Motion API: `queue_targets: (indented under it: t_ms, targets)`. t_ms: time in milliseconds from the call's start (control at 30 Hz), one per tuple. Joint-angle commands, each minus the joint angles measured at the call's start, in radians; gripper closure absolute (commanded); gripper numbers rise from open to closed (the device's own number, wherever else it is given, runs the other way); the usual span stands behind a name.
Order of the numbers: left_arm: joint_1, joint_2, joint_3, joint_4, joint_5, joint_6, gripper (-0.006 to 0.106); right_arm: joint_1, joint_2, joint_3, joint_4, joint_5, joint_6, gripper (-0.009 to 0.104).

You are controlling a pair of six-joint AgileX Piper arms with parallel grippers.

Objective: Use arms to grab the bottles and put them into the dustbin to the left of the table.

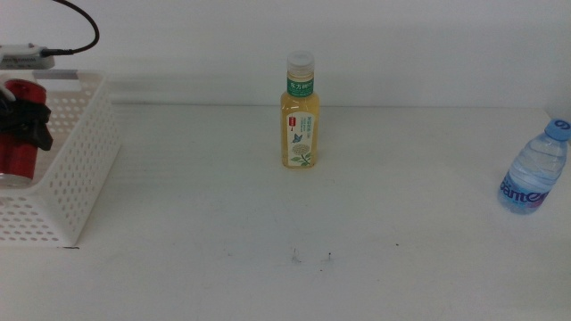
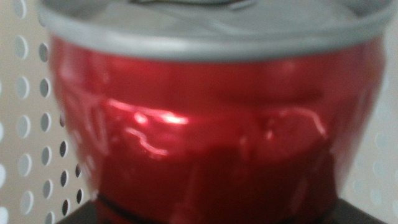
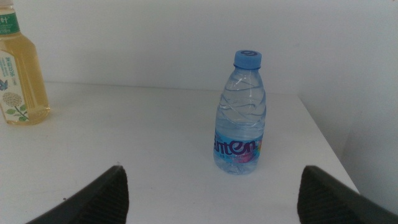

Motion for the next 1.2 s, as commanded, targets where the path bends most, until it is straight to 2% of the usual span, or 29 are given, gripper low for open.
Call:
queue_targets:
  t_ms: [0, 33, 133, 167, 367, 500, 733, 933, 1000, 1167]
  targets:
    - [0.001, -0.015, -0.014, -0.023, -0.011, 0.001, 0.044, -0.009, -0.005, 0.004, -0.003, -0.013, -0.005, 0.006]
    - [-0.003, -0.015, -0.014, -0.020, -0.003, 0.001, 0.032, -0.009, -0.005, 0.004, -0.003, -0.013, -0.005, 0.006]
    - [-0.015, -0.021, -0.014, -0.013, 0.006, -0.005, 0.010, -0.009, -0.005, 0.004, -0.003, -0.013, -0.005, 0.006]
    - [-0.020, -0.024, -0.014, -0.002, 0.014, -0.005, 0.007, -0.009, -0.005, 0.004, -0.003, -0.013, -0.005, 0.006]
    - [-0.083, -0.089, -0.014, 0.133, 0.055, -0.078, 0.007, -0.009, -0.005, 0.004, -0.003, -0.013, -0.005, 0.006]
    - [-0.110, -0.178, -0.014, 0.162, 0.086, -0.135, 0.007, -0.009, -0.005, 0.004, -0.003, -0.013, -0.005, 0.006]
    - [-0.192, -0.339, -0.012, 0.059, 0.161, -0.137, 0.007, -0.009, -0.005, 0.004, -0.003, -0.013, -0.005, 0.006]
    - [-0.289, -0.453, 0.050, -0.020, 0.161, -0.209, 0.007, -0.009, -0.005, 0.004, -0.003, -0.013, -0.005, 0.006]
    - [-0.336, -0.495, 0.100, -0.027, 0.161, -0.226, 0.007, -0.009, -0.005, 0.004, -0.003, -0.013, -0.005, 0.006]
    - [-0.464, -0.618, 0.282, -0.027, -0.022, -0.275, 0.007, -0.009, -0.005, 0.004, -0.003, -0.013, -0.005, 0.006]
